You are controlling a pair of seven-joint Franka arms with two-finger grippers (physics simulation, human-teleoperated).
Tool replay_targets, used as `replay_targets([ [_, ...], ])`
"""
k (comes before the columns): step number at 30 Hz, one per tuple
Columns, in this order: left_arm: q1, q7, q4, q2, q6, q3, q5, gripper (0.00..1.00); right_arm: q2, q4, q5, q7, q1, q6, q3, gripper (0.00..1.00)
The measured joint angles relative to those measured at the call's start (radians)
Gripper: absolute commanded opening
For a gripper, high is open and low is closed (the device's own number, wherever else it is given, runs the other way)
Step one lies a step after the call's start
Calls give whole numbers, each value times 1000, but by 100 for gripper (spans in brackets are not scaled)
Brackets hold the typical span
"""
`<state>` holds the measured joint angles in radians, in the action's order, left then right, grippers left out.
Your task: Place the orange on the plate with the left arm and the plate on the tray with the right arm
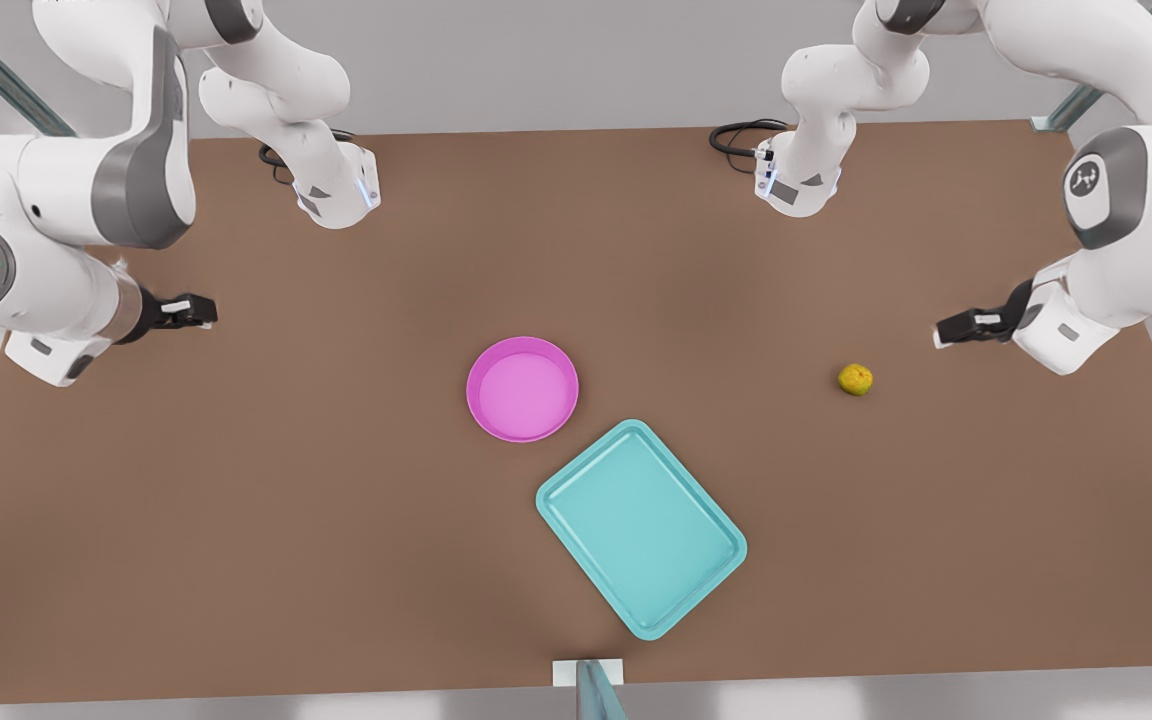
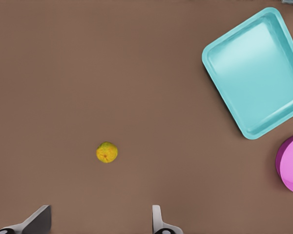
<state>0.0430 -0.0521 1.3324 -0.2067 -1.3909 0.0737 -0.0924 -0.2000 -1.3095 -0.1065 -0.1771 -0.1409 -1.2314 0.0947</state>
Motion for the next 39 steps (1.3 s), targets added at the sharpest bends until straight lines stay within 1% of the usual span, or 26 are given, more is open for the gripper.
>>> replay_targets([
  [2, -1, 3, 17, -4, -13, 2, 0, 100, -2, -3, -1, -10, 0, -29, -1, 100],
  [3, -1, 4, 83, -6, -20, 2, 0, 100, -3, -3, -1, -14, -1, -41, -2, 100],
  [5, -3, 7, 302, -29, -76, 3, 2, 100, -4, -4, 0, -22, -1, -59, -3, 100],
  [8, -6, 12, 606, -40, -262, 12, 6, 100, -5, -15, 0, -33, -1, -76, -3, 100],
  [9, -6, 18, 679, -44, -337, 19, 7, 100, -6, -18, 1, -36, -2, -81, -3, 100],
  [12, -11, 37, 803, -81, -553, 37, 8, 100, -8, -35, 2, -45, -2, -96, -3, 100],
  [16, -13, 62, 830, -125, -736, 46, 8, 100, -18, -39, 6, -54, 0, -108, -3, 100],
  [21, -12, 91, 877, -146, -858, 49, 9, 100, -24, -39, 11, -62, 1, -115, -3, 100],
  [27, -12, 116, 883, -180, -918, 49, 8, 100, -31, -40, 14, -71, 1, -116, -3, 100],
  [39, -11, 143, 882, -243, -948, 49, 7, 100, -37, -61, 12, -81, 1, -116, -3, 100],
])
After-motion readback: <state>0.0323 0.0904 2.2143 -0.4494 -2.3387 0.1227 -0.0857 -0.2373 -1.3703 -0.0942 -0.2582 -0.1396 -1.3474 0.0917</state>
